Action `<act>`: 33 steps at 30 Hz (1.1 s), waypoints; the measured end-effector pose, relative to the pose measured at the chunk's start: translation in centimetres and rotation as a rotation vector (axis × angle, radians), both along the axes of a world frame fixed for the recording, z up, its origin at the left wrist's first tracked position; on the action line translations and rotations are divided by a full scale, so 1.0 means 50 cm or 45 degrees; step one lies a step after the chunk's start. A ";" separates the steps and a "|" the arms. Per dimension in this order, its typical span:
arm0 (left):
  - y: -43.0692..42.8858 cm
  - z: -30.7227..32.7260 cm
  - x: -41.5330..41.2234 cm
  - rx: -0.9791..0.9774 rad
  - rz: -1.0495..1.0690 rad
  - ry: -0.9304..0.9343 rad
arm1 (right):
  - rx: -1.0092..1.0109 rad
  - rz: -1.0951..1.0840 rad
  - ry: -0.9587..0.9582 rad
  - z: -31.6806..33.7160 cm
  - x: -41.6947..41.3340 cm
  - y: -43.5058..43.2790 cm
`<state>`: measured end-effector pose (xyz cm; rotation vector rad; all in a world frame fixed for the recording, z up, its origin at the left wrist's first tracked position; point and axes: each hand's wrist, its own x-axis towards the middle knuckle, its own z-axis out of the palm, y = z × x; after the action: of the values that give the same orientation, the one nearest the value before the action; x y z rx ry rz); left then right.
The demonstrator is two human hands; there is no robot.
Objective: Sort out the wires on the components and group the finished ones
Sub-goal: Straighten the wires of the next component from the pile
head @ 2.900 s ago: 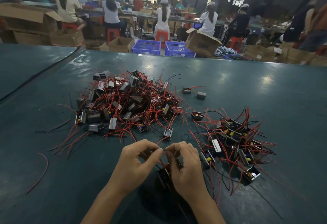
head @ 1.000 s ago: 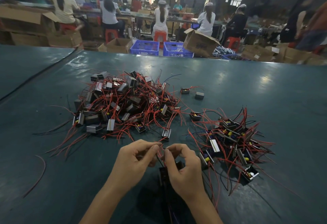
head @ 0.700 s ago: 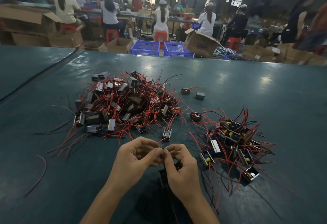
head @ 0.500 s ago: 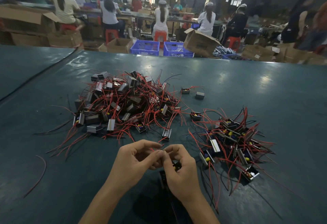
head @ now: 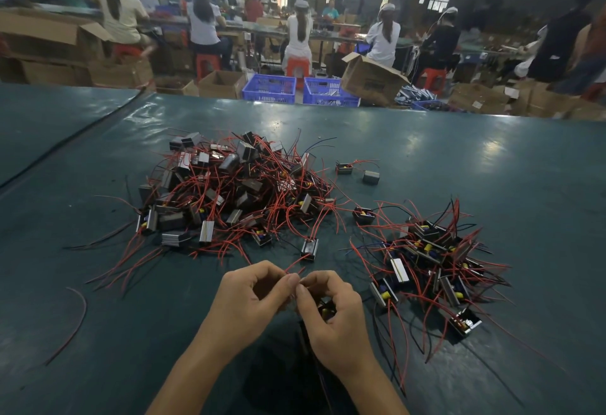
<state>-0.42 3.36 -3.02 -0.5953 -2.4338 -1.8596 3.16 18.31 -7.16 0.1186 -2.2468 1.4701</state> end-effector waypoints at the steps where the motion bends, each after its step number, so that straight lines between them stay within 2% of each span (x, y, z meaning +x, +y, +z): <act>1: 0.000 0.000 0.000 -0.015 -0.004 0.000 | 0.021 -0.003 -0.008 0.000 0.000 0.000; 5: 0.000 -0.003 -0.003 -0.068 0.003 -0.072 | 0.150 -0.019 0.083 0.001 -0.004 0.000; 8: -0.002 0.000 -0.010 -0.052 -0.037 -0.327 | 0.296 -0.040 0.190 -0.002 -0.008 0.000; 11: -0.001 0.004 -0.009 0.078 -0.025 -0.646 | 0.467 -0.096 0.316 -0.003 -0.010 -0.003; 13: 0.001 0.008 -0.006 0.154 -0.026 -0.774 | 0.501 -0.098 0.347 0.000 -0.010 -0.006; 15: 0.001 0.011 -0.004 0.124 -0.043 -0.635 | 0.435 -0.071 0.280 0.004 -0.008 -0.006; 18: -0.004 0.012 -0.001 -0.048 -0.072 -0.160 | 0.275 -0.042 0.111 0.012 -0.005 0.003; 21: -0.015 0.004 -0.002 -0.085 -0.145 0.059 | 0.142 -0.047 0.024 0.015 -0.004 0.011; 25: -0.020 -0.003 -0.010 -0.186 -0.155 0.446 | 0.116 0.022 -0.028 0.010 -0.005 0.016; 28: -0.022 -0.004 -0.012 -0.203 -0.136 0.509 | 0.121 0.029 -0.019 0.011 -0.004 0.015; 33: -0.029 -0.003 -0.011 -0.217 -0.083 0.244 | 0.256 0.001 0.043 0.013 -0.002 0.011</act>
<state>-0.95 1.94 -3.17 -0.8299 -2.4879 -1.5430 3.05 18.88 -6.52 0.2051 -2.3620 1.2302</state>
